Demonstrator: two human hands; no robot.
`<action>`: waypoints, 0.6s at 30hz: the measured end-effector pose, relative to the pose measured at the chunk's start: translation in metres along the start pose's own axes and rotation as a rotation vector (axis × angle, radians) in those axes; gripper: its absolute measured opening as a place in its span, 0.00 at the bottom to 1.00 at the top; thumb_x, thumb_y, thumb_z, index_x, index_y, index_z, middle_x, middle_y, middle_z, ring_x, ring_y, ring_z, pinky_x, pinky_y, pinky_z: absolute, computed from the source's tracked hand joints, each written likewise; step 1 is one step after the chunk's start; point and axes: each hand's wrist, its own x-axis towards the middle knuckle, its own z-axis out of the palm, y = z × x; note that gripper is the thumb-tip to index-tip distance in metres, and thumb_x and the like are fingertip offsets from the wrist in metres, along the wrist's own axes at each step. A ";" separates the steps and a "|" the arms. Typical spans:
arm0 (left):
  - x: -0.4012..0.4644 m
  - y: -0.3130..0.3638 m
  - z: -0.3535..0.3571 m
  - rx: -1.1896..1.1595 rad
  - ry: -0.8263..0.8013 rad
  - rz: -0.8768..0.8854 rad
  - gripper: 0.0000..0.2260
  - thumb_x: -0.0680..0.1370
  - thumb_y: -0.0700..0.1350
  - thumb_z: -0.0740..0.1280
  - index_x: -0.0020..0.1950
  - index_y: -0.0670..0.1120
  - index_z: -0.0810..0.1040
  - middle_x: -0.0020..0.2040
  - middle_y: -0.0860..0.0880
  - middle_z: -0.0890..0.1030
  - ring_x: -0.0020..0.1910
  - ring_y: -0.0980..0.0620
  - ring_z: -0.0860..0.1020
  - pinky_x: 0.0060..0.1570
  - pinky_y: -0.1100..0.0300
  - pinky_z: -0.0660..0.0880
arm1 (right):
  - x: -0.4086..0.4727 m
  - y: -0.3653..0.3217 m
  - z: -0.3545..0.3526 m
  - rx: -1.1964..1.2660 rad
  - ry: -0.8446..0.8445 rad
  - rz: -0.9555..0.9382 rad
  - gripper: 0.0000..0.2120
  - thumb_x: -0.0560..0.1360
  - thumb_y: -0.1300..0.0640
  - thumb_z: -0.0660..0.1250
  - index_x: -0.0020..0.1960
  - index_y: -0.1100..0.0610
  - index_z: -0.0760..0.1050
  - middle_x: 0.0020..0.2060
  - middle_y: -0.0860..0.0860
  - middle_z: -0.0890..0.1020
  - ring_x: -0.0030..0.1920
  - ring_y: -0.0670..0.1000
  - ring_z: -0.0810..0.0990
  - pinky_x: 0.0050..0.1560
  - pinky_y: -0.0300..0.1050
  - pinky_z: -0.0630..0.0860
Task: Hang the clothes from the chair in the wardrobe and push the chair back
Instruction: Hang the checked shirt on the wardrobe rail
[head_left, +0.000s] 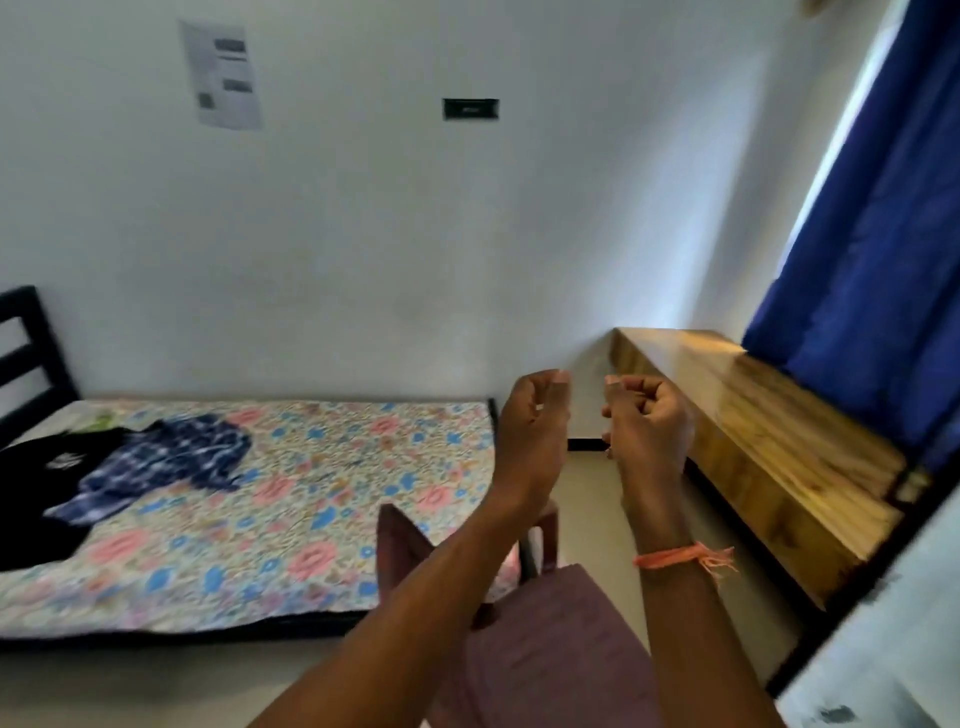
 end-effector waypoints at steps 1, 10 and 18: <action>0.009 -0.004 -0.025 0.008 0.058 -0.020 0.06 0.82 0.54 0.62 0.52 0.55 0.76 0.49 0.53 0.82 0.52 0.48 0.81 0.55 0.45 0.77 | -0.007 0.004 0.024 0.008 -0.040 0.015 0.08 0.73 0.42 0.68 0.47 0.45 0.75 0.39 0.47 0.83 0.40 0.52 0.83 0.45 0.61 0.82; 0.106 -0.043 -0.264 0.128 0.384 -0.114 0.10 0.83 0.55 0.60 0.50 0.50 0.76 0.47 0.51 0.80 0.48 0.49 0.80 0.46 0.52 0.75 | -0.057 0.020 0.275 0.133 -0.297 0.169 0.08 0.70 0.46 0.71 0.42 0.49 0.76 0.33 0.50 0.83 0.32 0.54 0.81 0.42 0.63 0.81; 0.228 -0.044 -0.442 0.216 0.551 -0.127 0.12 0.83 0.55 0.58 0.48 0.50 0.74 0.47 0.50 0.79 0.45 0.51 0.78 0.44 0.53 0.75 | -0.069 -0.011 0.495 0.136 -0.487 0.151 0.09 0.70 0.45 0.70 0.44 0.49 0.77 0.37 0.51 0.84 0.37 0.55 0.83 0.42 0.61 0.81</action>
